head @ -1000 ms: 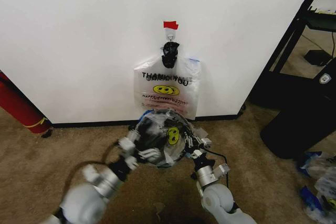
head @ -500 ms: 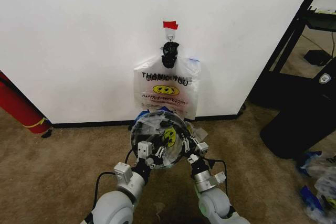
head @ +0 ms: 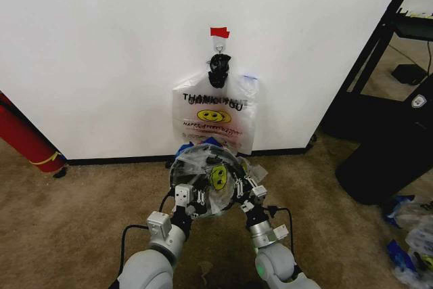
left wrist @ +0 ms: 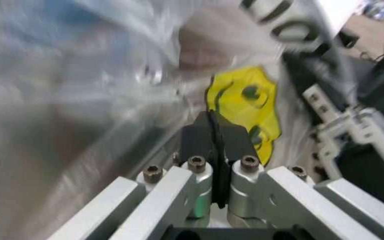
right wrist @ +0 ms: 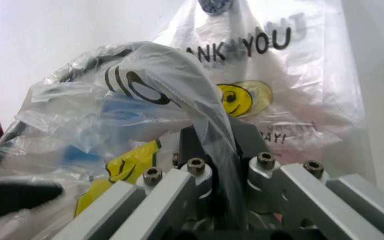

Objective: Pick up the garbage bag from the wall and place it over the trash bin.

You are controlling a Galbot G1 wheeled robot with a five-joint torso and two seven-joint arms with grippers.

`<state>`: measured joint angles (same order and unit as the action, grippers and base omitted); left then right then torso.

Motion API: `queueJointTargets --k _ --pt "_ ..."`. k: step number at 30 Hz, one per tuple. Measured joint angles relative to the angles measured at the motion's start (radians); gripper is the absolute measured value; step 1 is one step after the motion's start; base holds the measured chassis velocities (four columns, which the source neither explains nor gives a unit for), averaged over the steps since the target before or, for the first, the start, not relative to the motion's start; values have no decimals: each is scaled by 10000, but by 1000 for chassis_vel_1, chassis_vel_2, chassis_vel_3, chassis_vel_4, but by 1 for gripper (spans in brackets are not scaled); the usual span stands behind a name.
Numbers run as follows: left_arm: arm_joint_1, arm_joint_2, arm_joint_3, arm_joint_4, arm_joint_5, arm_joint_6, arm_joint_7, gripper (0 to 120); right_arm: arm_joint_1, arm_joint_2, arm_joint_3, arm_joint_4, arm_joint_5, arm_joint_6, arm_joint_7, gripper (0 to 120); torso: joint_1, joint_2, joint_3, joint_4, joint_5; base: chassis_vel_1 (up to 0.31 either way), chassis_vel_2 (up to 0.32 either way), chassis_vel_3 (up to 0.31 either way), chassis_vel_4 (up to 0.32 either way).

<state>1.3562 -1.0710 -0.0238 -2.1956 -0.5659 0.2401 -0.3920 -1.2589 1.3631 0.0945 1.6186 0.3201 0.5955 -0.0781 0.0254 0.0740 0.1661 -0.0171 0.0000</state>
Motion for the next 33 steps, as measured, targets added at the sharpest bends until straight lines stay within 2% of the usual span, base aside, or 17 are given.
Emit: queueJointTargets --k 9,14,27,33 --pt "-831 -267 433 930 -1003 690 -1248 0 -57 -34 -42 -2 -141 145 -308 1 0 0 1 -1 0 0 0 0 0" --pt "-1355 -338 634 1372 -1091 744 -1654 0 -194 -57 -92 -67 -121 225 -585 1 0 0 1 -1 -1 0 0 0 0" --pt "-2482 -805 1160 2572 -227 796 -2824 0 -410 -19 -402 -102 -13 378 -1036 1 0 0 1 -1 0 0 0 0 0" --pt "-2714 -849 1232 2871 22 808 -3022 0 -442 -3 -442 -5 93 380 -1086 1 0 0 1 0 0 0 0 0 0"
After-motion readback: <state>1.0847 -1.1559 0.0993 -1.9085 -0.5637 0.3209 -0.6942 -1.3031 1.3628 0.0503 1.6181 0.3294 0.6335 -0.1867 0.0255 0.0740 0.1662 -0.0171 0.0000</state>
